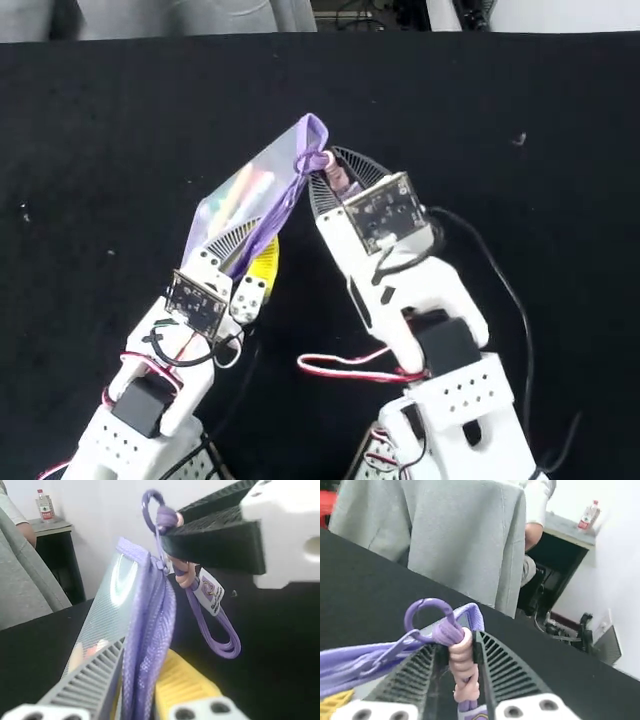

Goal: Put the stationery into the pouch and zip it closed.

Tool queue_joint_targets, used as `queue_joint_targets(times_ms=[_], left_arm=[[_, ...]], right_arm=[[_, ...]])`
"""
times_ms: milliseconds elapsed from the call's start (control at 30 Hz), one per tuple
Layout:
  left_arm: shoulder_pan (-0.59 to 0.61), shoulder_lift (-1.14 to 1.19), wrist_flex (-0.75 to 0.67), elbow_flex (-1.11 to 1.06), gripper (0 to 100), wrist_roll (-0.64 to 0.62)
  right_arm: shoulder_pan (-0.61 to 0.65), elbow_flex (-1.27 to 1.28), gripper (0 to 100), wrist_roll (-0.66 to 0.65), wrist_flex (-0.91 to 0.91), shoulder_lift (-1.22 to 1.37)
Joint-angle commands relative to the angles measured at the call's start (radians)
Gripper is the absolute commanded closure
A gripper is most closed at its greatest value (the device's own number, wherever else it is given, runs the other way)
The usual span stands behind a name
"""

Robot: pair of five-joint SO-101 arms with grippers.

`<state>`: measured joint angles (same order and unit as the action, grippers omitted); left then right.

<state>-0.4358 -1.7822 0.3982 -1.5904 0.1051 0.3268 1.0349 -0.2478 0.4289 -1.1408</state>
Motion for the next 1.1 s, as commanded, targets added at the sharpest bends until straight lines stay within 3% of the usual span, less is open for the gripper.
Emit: queue_joint_targets(times_ms=[0, 533, 1067], left_arm=[[-0.025, 0.018, 0.015, -0.007, 97, 0.006], [-0.024, 0.017, 0.014, -0.010, 97, 0.008], [-0.024, 0.017, 0.015, -0.010, 97, 0.008]], right_arm=[[-0.083, -0.120, 98.7, -0.015, -0.081, 0.048], [-0.252, -0.341, 98.7, -0.018, -0.160, 0.432], [-0.308, -0.615, 98.7, -0.020, -0.201, 0.777]])
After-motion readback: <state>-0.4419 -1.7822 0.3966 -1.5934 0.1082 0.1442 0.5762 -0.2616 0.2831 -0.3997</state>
